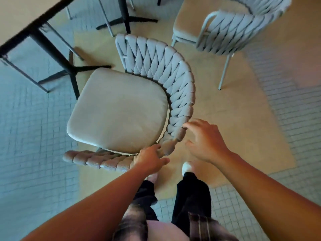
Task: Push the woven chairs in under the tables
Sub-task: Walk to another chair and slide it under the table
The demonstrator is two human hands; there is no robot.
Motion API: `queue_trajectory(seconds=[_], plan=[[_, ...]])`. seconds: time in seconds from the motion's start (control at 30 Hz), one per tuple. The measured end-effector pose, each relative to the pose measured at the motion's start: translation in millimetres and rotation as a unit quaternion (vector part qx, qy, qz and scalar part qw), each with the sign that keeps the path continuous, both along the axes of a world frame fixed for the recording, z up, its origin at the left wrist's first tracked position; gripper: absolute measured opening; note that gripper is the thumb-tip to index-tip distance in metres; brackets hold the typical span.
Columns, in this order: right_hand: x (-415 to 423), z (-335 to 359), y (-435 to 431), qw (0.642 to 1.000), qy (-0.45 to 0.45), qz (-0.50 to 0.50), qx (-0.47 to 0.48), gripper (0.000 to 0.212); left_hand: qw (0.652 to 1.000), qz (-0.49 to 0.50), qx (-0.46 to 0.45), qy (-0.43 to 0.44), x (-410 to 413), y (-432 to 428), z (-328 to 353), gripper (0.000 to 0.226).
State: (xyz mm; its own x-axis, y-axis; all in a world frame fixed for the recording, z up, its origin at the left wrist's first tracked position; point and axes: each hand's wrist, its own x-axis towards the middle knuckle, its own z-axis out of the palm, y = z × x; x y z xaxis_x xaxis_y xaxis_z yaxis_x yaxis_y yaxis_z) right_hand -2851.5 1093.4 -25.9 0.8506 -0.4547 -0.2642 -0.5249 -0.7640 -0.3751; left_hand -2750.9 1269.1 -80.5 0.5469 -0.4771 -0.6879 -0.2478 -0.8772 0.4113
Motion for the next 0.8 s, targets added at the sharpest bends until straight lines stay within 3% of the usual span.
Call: queue_trajectory(seconds=[0.23, 0.4, 0.63, 0.8], plan=[[32.0, -10.0, -49.4, 0.978, -0.020, 0.205, -0.043, 0.053, 0.991, 0.100, 0.048, -0.078, -16.6, -19.4, 11.1, 0.057], [55.8, -26.7, -74.9, 0.937, 0.033, 0.334, -0.101, 0.058, 0.977, 0.158, 0.087, -0.118, -39.0, -27.4, 6.4, 0.067], [84.6, -43.6, -98.1, 0.896, 0.099, 0.408, -0.144, 0.067, 0.959, 0.212, 0.021, -0.187, -51.2, -27.7, -2.3, 0.049], [80.2, -54.8, -104.6, 0.873, 0.063, 0.444, -0.189, 0.070, 0.950, 0.238, 0.004, -0.203, -51.5, -27.9, -5.2, 0.046]])
